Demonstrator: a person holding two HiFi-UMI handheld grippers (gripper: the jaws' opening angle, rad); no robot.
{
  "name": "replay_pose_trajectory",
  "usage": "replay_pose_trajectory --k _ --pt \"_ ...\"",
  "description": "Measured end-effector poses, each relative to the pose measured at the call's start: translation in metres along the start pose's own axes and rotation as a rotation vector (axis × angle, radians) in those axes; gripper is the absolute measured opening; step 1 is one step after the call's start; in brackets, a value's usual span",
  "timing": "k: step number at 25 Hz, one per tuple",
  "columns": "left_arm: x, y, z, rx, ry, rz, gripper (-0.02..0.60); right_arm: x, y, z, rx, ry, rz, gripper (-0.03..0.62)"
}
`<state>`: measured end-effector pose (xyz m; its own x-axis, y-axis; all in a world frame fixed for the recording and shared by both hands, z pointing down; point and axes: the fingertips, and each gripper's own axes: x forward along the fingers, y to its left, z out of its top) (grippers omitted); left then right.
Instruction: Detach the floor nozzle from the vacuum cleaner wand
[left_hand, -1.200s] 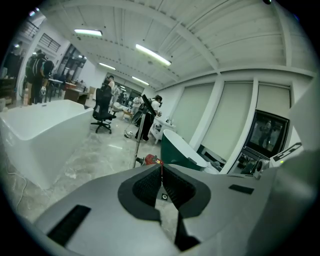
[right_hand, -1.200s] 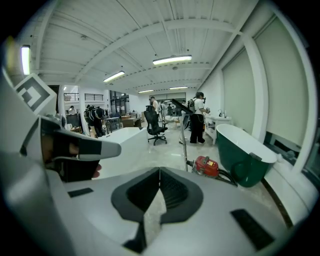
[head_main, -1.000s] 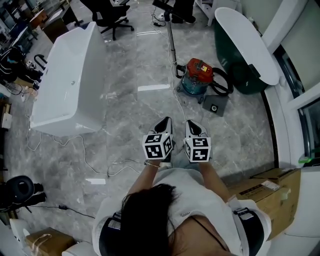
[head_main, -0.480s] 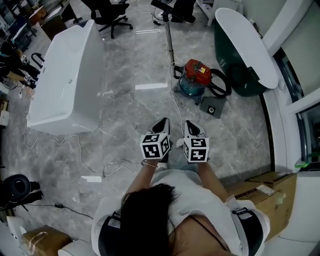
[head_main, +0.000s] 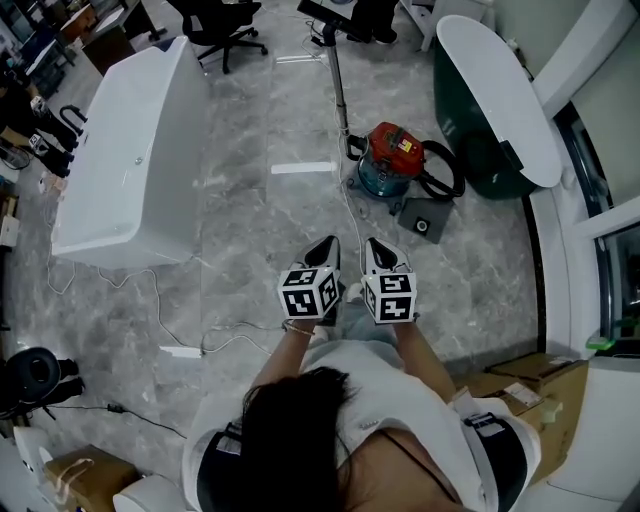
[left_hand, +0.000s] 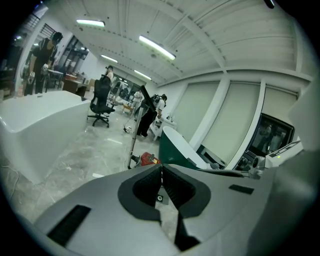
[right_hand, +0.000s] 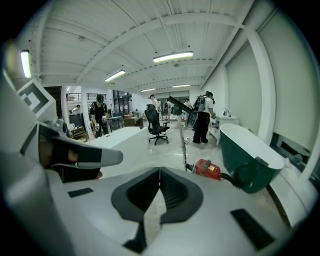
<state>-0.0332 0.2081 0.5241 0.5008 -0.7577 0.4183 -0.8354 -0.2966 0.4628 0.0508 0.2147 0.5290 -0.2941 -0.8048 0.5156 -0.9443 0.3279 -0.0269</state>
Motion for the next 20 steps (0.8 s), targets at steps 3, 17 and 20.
replay_pose_trajectory --k 3,17,20 --pt "0.018 -0.002 0.005 0.0 0.005 0.011 0.011 0.012 -0.018 0.004 -0.003 0.019 -0.014 0.015" --pt "0.084 -0.01 0.035 -0.005 0.008 0.057 0.011 0.062 -0.079 0.034 0.017 0.024 -0.003 0.015" --pt "0.093 -0.012 0.039 -0.001 0.004 0.064 0.011 0.069 -0.085 0.04 0.012 0.016 0.012 0.015"
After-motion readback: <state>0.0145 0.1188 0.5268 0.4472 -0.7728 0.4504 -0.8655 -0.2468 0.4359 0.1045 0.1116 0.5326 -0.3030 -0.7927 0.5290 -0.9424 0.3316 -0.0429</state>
